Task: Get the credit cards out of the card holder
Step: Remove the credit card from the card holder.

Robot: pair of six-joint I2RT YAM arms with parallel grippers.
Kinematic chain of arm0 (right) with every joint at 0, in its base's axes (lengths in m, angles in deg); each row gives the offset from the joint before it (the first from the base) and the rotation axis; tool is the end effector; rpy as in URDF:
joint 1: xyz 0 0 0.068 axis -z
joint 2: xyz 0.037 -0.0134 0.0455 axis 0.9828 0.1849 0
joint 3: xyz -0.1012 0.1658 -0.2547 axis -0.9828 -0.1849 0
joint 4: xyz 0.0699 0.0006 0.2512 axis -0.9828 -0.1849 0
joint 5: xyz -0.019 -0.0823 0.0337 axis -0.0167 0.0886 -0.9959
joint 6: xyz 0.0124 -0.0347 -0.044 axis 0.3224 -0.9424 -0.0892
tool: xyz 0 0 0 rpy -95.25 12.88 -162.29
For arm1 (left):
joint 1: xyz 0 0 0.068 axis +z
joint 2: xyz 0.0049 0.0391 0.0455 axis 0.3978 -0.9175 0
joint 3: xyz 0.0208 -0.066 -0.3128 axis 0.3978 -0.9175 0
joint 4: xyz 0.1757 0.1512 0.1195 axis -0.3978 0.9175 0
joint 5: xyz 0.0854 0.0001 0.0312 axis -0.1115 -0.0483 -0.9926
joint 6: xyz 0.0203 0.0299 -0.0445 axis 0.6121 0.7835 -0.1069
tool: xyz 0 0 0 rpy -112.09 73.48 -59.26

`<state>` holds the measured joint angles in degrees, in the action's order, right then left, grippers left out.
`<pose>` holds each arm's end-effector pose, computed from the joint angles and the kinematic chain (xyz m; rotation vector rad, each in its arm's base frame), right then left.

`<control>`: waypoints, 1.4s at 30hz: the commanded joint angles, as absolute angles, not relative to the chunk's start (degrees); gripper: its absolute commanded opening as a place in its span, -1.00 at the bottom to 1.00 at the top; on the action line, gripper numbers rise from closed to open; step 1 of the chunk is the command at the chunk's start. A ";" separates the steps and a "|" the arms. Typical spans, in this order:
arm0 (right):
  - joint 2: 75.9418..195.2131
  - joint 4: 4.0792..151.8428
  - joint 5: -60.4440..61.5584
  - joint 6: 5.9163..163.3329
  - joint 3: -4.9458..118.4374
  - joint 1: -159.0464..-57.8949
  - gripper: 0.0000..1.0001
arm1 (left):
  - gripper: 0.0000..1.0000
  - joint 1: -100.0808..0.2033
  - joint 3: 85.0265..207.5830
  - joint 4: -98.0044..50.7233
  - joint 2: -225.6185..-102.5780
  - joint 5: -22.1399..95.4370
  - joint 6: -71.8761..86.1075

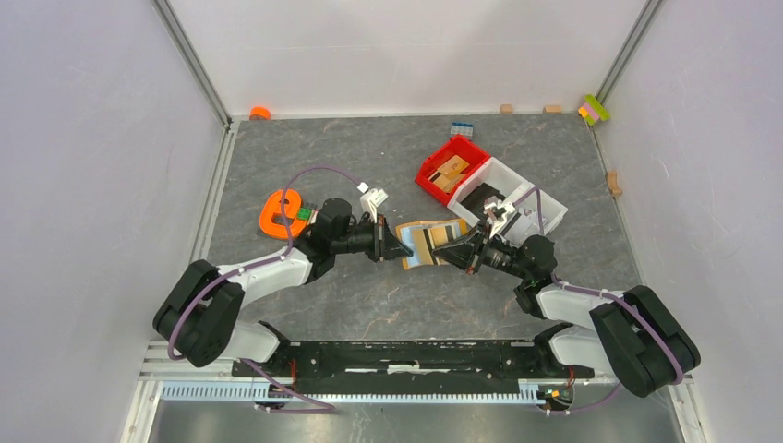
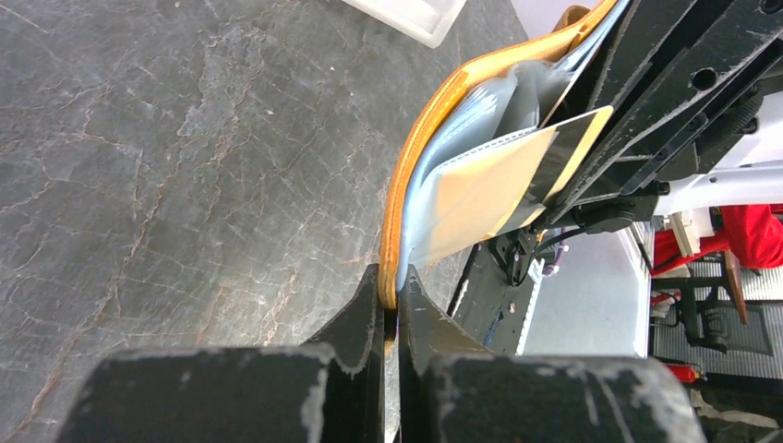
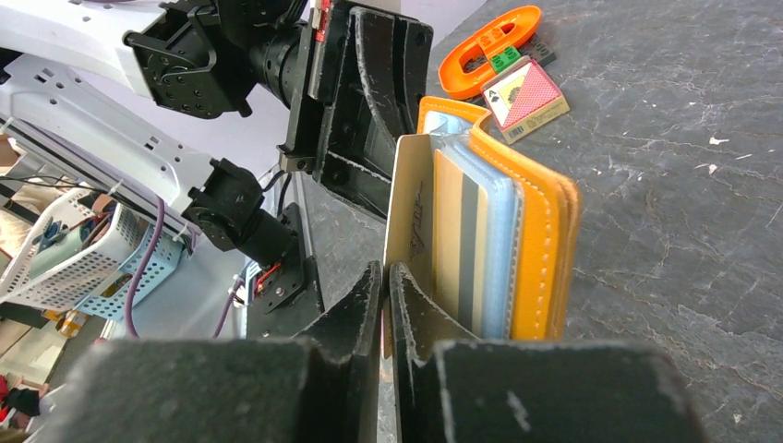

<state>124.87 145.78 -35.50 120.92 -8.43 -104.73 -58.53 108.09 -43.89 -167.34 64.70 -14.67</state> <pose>0.1613 0.1076 0.2400 -0.4515 1.6134 1.4804 0.2097 -0.1766 0.2506 0.4941 2.0967 -1.3636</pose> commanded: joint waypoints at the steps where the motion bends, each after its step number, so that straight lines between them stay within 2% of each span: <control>1: 124.20 149.54 -37.30 120.67 -7.77 -105.09 -0.83 | -0.95 -57.86 109.75 -43.98 -167.91 62.50 -12.97; 4: 124.04 145.61 -36.18 118.70 -7.07 -105.07 -0.83 | -0.95 -57.87 109.21 -46.04 -167.69 64.12 -13.48; 7: 124.26 144.12 -35.30 117.81 -6.89 -105.10 -0.48 | -0.95 -57.85 108.50 -48.77 -167.22 66.03 -14.42; 11: 125.27 142.98 -34.44 117.18 -6.72 -105.05 -0.46 | -0.96 -57.86 108.21 -49.84 -167.14 66.91 -14.63; 13: 125.98 143.05 -34.37 117.25 -6.55 -105.05 -0.52 | -0.96 -57.85 108.28 -50.46 -167.60 67.64 -15.05; 15: 126.29 142.56 -33.80 117.08 -6.45 -105.09 -0.66 | -0.96 -57.81 108.31 -51.05 -168.04 68.32 -15.42; 21: 124.48 132.82 -28.06 112.75 -5.27 -104.99 -1.00 | -0.96 -57.81 108.50 -49.27 -167.65 66.35 -14.74; 24: 122.39 128.63 -23.76 110.96 -5.39 -104.67 -1.00 | -0.96 -57.68 110.01 -42.07 -167.60 60.59 -12.29; 35: 112.14 124.27 -8.94 110.59 -10.46 -102.02 -1.00 | -0.96 -55.74 112.95 -29.66 -169.89 48.27 -11.34; 39: 112.53 128.48 -9.08 113.09 -10.46 -102.02 -1.00 | -0.95 -55.73 114.52 -26.56 -171.03 46.16 -10.95; 42: 115.60 126.12 -5.14 117.58 -7.29 -102.01 -1.00 | -0.96 -55.74 114.84 -25.76 -171.11 45.92 -10.87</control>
<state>113.11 125.19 -10.19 113.05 -10.44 -102.15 -55.75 112.16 -27.32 -171.02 48.22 -13.55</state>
